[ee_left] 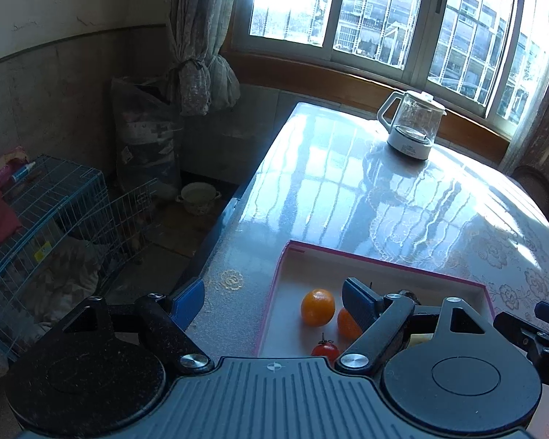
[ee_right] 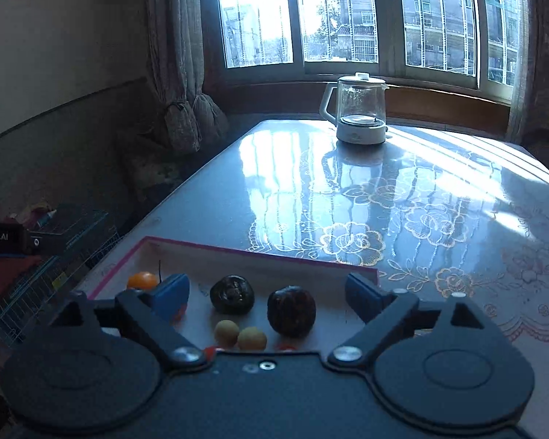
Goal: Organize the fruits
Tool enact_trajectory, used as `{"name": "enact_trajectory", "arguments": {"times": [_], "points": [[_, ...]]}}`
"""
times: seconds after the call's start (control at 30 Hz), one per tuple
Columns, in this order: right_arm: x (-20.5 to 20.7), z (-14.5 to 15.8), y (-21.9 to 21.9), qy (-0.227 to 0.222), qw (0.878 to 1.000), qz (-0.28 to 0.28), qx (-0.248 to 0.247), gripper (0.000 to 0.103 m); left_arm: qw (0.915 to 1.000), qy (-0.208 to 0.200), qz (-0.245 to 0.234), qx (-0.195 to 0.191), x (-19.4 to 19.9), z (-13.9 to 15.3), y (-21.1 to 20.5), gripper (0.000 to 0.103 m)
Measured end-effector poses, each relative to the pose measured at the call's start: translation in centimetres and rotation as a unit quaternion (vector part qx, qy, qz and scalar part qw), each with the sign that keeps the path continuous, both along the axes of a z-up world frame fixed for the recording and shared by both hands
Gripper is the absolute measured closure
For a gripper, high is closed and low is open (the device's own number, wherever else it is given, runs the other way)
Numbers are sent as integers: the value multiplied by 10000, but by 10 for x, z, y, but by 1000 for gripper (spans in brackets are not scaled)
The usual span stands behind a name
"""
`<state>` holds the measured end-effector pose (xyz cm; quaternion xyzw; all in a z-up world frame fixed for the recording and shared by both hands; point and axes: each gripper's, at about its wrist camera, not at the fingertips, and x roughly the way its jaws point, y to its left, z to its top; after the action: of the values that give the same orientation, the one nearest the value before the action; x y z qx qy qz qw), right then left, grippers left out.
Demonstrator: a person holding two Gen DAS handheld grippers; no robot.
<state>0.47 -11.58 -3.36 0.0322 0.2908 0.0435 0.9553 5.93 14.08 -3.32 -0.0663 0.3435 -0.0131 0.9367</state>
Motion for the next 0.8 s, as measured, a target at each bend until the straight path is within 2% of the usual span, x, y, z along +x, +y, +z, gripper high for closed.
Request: {"name": "enact_trajectory", "arguments": {"times": [0.07, 0.13, 0.23, 0.33, 0.6, 0.8], "points": [[-11, 5, -3, -68, 9999, -98, 94, 0, 9999, -81, -80, -42, -6, 4, -5, 14], [-23, 10, -7, -106, 9996, -202, 146, 0, 9998, -180, -88, 10, -12, 8, -11, 0], [-37, 14, -18, -136, 9990, -342, 254, 0, 9989, -321, -225, 263, -21, 15, -28, 0], [-49, 14, -33, -88, 9981, -448, 424, 0, 9976, -65, -453, 527, -24, 15, -50, 0], [-94, 22, -69, -191, 9968, -437, 636, 0, 9974, 302, -480, 450, -58, 16, -92, 0], [-125, 30, -85, -308, 9969, -337, 640, 0, 9967, 248, -391, 668, -90, 16, -113, 0]]}}
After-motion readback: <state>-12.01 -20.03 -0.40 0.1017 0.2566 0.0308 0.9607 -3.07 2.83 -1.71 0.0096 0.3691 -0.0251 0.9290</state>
